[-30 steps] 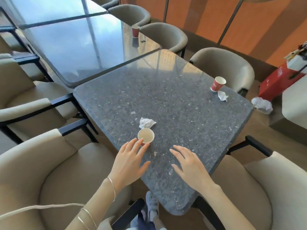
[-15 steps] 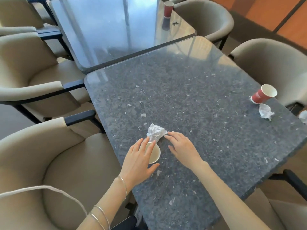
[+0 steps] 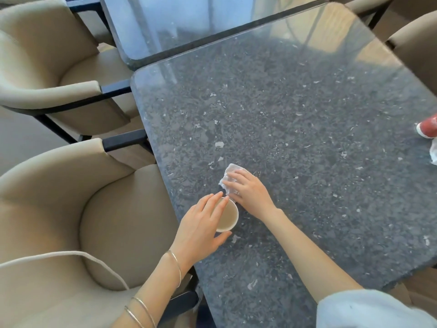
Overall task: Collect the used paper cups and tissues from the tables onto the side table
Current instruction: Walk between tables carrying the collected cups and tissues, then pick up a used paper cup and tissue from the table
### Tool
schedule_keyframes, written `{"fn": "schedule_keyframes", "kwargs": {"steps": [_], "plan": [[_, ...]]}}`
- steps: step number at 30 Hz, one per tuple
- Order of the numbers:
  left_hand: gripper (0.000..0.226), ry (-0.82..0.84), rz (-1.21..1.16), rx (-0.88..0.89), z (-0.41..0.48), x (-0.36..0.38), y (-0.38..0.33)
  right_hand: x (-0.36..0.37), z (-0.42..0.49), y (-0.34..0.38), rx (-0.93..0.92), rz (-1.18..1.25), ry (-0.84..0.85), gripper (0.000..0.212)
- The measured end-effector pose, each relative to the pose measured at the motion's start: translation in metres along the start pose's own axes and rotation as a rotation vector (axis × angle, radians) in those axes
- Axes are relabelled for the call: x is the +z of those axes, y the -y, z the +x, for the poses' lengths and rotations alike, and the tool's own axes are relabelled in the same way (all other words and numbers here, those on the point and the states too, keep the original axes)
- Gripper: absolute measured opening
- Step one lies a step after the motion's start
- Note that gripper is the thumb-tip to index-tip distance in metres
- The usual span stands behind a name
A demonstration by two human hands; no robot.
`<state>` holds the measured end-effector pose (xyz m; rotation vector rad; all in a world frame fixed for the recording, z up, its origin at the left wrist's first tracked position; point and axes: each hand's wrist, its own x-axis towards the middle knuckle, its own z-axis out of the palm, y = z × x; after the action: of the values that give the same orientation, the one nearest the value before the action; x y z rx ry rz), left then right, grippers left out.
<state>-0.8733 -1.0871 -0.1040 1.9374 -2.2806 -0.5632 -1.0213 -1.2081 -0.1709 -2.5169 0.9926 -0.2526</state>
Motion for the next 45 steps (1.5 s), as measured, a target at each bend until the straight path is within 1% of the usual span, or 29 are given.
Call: {"fn": "schedule_keyframes", "kwargs": {"steps": [2,6,9,11,15,17,20,23,27,32,36,40,45], "plan": [[0.070,0.010,-0.025,-0.011,-0.008,0.001,-0.001,0.007,-0.013,0.001,0.036,0.024,-0.036,0.023],[0.068,0.025,-0.071,-0.021,-0.028,0.005,-0.007,0.016,-0.049,0.010,0.106,0.063,-0.104,0.021],[0.070,0.047,-0.112,-0.008,-0.044,0.009,-0.011,0.020,-0.079,0.022,0.150,0.063,-0.186,0.011],[0.069,0.059,-0.130,0.014,-0.054,0.011,-0.012,0.020,-0.099,0.036,0.229,0.066,-0.212,0.011],[0.067,0.119,-0.114,0.099,-0.074,0.013,-0.010,0.016,-0.138,0.078,0.432,0.084,-0.200,0.009],[0.065,0.131,-0.098,0.161,-0.084,0.009,-0.009,0.011,-0.157,0.104,0.499,0.086,-0.232,0.008],[0.066,0.124,-0.069,0.288,-0.101,-0.004,-0.011,-0.001,-0.187,0.146,0.615,0.100,-0.331,0.010],[0.070,0.101,-0.028,0.423,-0.116,-0.021,-0.018,-0.015,-0.221,0.185,0.710,0.087,-0.435,0.016],[0.072,0.100,0.023,0.608,-0.133,-0.038,-0.043,-0.030,-0.274,0.233,0.867,0.060,-0.621,0.025],[0.072,0.139,0.060,0.825,-0.163,-0.042,-0.088,-0.031,-0.339,0.290,1.047,-0.009,-0.790,0.026],[0.076,0.163,0.085,0.986,-0.199,-0.031,-0.123,-0.014,-0.384,0.336,1.198,-0.006,-0.835,0.027],[0.083,0.211,0.116,1.113,-0.240,-0.003,-0.158,0.014,-0.437,0.379,1.369,0.077,-0.871,0.026],[0.083,0.300,0.180,1.218,-0.305,0.042,-0.211,0.039,-0.518,0.429,1.496,0.086,-0.937,0.023]]}}
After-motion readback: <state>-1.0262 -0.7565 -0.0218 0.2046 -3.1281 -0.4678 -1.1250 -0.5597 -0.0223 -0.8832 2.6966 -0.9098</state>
